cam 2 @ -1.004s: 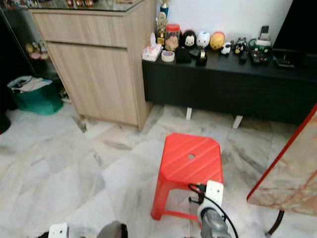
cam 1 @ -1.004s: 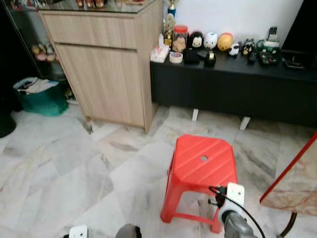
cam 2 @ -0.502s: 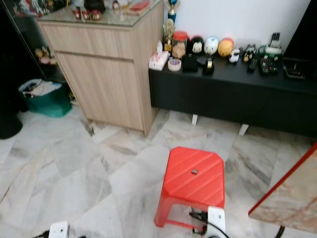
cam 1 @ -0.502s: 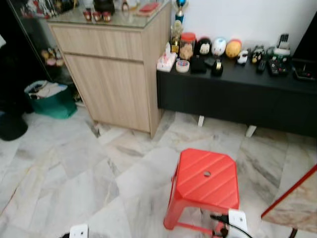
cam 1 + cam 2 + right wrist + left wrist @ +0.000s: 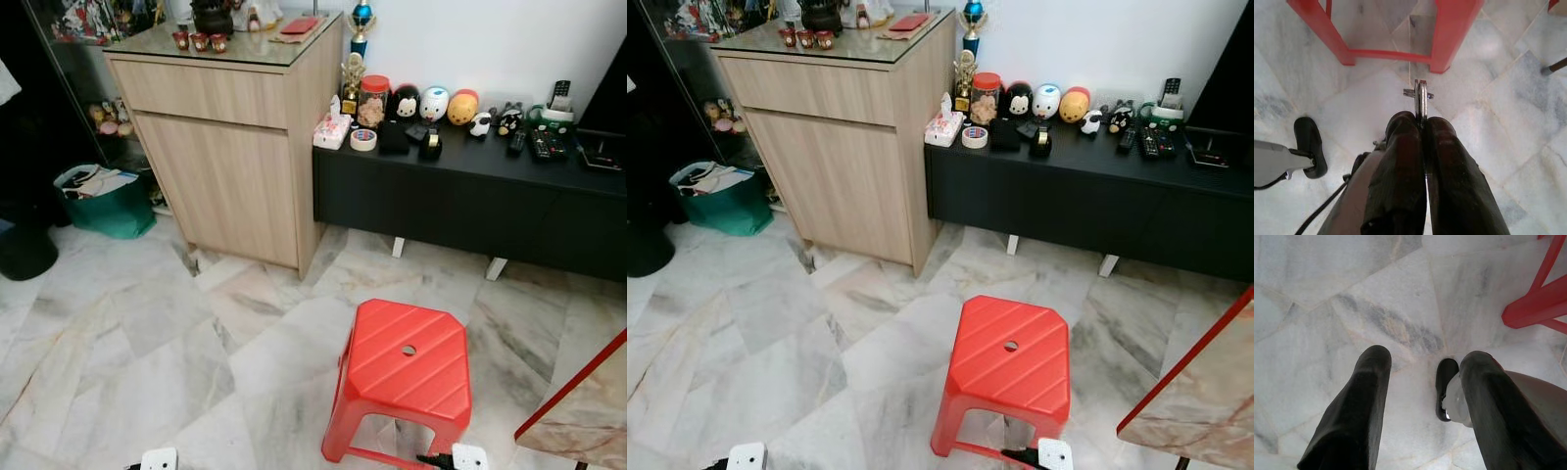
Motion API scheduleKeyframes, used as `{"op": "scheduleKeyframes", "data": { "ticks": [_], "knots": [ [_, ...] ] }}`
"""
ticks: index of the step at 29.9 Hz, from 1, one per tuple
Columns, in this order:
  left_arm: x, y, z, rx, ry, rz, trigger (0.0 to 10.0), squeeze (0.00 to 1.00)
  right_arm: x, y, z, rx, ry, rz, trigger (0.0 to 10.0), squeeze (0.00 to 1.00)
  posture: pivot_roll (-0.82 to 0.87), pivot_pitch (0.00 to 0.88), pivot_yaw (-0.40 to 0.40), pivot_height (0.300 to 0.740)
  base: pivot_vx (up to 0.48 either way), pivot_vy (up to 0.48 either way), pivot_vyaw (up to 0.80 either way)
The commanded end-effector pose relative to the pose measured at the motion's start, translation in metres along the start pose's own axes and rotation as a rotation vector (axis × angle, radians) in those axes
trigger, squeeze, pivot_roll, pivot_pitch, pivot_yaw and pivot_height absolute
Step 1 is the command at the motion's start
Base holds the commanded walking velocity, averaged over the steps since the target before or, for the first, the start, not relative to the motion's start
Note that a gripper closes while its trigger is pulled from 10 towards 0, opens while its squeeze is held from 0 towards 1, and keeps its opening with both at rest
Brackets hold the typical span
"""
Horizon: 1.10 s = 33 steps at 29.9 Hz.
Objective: Hang keys on a hook
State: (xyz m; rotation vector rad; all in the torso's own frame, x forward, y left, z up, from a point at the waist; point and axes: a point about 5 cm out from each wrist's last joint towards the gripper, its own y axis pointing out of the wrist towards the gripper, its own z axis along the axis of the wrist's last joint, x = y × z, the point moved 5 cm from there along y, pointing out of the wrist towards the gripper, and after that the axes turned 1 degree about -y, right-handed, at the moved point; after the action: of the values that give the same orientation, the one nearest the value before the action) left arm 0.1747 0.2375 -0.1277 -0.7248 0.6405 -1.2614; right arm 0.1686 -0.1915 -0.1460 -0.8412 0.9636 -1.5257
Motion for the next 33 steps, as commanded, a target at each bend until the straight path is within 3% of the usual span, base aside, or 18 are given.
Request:
{"op": "scheduleKeyframes", "data": {
  "ticks": [1, 11, 33],
  "knots": [
    [0.0, -0.001, -0.005, -0.021, 0.025, 0.0, 10.0, 0.0, 0.0, 0.0, 0.001, -0.001, 0.012, -0.003, 10.0, 0.0, 0.06, 0.0, -0.001, 0.74, 0.0, -0.274, 0.0],
    [0.001, 0.0, 0.0, 0.005, 0.028, 0.009, 10.0, 0.0, -0.003, -0.001, -0.012, -0.034, -0.001, 0.001, 10.0, 0.0, 0.06, 0.0, -0.005, 0.74, 0.0, -0.3, -0.58],
    [0.012, 0.003, 0.011, 0.04, 0.031, -0.005, 10.0, 0.0, -0.004, -0.001, -0.012, -0.011, -0.005, 0.004, 10.0, 0.0, 0.04, 0.0, 0.008, 0.74, 0.0, -0.359, 0.0]
  ]
}}
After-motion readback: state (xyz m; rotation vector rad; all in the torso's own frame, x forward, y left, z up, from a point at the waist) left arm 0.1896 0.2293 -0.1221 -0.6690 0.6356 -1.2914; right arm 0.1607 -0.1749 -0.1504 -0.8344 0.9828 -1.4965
